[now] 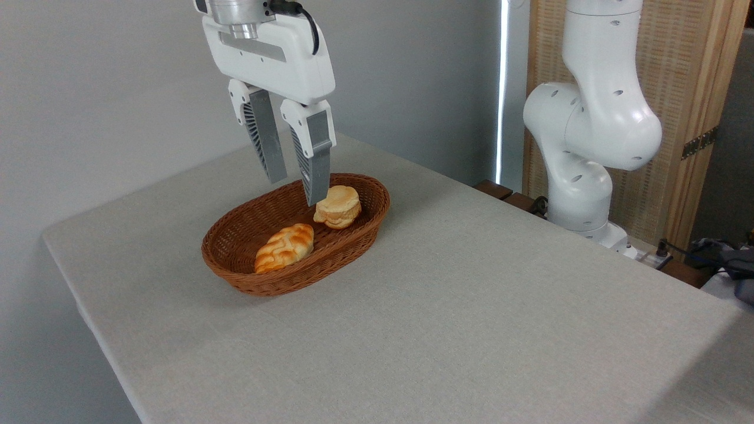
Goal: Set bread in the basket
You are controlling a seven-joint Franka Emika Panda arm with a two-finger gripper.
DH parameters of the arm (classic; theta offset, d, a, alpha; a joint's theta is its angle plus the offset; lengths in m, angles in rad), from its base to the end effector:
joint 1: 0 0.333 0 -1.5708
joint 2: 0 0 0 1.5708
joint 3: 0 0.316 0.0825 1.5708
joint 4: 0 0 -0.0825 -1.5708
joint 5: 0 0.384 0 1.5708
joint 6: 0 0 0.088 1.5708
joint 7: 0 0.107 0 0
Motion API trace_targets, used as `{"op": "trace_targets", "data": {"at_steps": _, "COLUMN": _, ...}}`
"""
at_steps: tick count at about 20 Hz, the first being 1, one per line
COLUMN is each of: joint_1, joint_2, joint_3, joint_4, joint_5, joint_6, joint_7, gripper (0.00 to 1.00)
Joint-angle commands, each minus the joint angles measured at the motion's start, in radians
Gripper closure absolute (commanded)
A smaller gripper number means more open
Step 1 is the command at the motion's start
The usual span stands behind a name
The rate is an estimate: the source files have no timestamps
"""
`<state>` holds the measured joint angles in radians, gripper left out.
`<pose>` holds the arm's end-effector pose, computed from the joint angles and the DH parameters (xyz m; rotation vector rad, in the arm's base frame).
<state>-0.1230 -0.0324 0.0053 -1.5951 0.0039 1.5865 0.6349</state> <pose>0.5423 -0.0637 0.6322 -2.9126 1.1509 -0.0345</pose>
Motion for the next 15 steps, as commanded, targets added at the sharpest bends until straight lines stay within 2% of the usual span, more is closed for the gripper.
{"op": "trace_targets", "data": {"at_steps": 1, "joint_1": -0.001, "joint_2": -0.027, "joint_3": 0.007, "joint_4": -0.034, "joint_5": -0.012, "joint_6": 0.049, "joint_7": -0.021, "gripper": 0.0}}
{"op": "trace_targets", "data": {"at_steps": 12, "joint_1": 0.002, "joint_2": -0.029, "joint_3": 0.005, "joint_4": -0.032, "joint_5": -0.004, "joint_6": 0.001, "joint_7": -0.012, "gripper": 0.0}}
{"op": "trace_targets", "data": {"at_steps": 15, "joint_1": 0.002, "joint_2": -0.03, "joint_3": 0.004, "joint_4": -0.032, "joint_5": 0.011, "joint_6": -0.01, "joint_7": -0.015, "gripper": 0.0}}
